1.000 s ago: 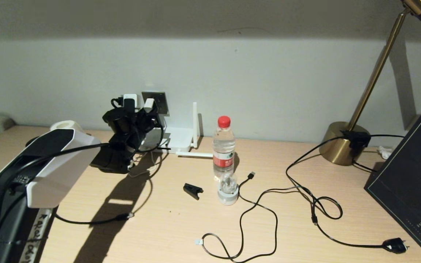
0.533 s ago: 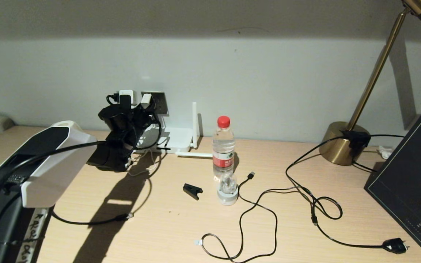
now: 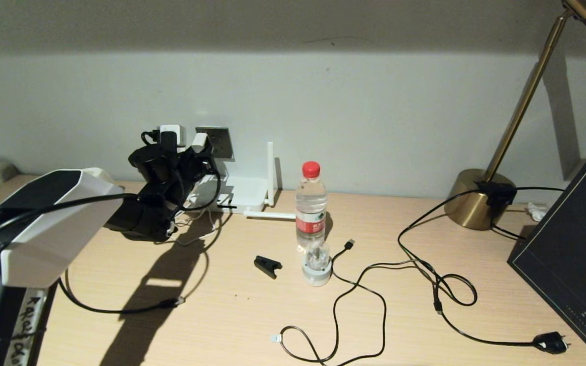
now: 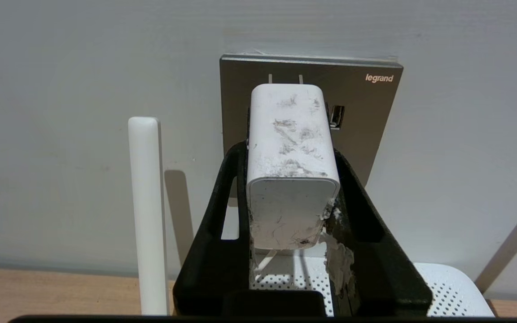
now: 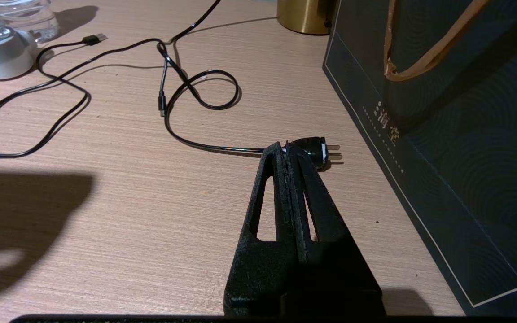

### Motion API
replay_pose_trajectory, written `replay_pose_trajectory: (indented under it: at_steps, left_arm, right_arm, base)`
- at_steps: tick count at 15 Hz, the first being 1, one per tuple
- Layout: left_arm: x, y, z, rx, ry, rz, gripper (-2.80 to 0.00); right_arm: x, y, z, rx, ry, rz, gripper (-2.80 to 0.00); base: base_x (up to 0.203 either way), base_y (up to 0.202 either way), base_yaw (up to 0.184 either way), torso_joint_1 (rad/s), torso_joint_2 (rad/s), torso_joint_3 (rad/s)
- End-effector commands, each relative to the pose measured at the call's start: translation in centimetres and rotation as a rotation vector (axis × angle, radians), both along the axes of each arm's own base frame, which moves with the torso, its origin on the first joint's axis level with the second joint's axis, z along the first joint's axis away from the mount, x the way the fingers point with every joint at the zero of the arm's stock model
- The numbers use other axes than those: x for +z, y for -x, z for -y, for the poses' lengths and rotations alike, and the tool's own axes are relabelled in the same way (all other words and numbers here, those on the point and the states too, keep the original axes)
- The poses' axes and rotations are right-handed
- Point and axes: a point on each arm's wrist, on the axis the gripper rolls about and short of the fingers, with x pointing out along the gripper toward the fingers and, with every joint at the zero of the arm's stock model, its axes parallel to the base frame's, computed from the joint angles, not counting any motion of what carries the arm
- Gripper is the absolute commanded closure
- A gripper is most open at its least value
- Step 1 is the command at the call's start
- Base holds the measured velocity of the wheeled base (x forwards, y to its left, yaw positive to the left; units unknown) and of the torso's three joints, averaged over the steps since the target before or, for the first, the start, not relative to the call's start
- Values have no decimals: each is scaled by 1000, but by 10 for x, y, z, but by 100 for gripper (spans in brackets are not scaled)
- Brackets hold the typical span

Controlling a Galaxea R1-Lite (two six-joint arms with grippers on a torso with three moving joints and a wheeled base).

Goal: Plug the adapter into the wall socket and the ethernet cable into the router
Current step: Align plug and socket

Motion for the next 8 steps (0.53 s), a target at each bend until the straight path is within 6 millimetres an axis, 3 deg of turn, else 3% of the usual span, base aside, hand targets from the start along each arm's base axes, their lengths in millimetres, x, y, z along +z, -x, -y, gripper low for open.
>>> replay_pose_trajectory:
  at_steps: [1, 4, 8]
  left_arm:
    - [-2, 5, 0, -1, -2, -13, 0]
    - [-17, 12, 1, -7, -5, -34, 0]
    - [-20, 12, 1, -14, -8, -40, 0]
  right_arm:
    - [0, 0, 0, 0, 1, 0, 0]
    - [0, 0, 0, 0, 1, -1, 0]
    - [0, 0, 0, 0, 1, 0, 0]
  base:
    - [0, 0, 0, 0, 0, 0]
    - [0, 0, 0, 0, 0, 0]
    - [0, 0, 0, 0, 0, 0]
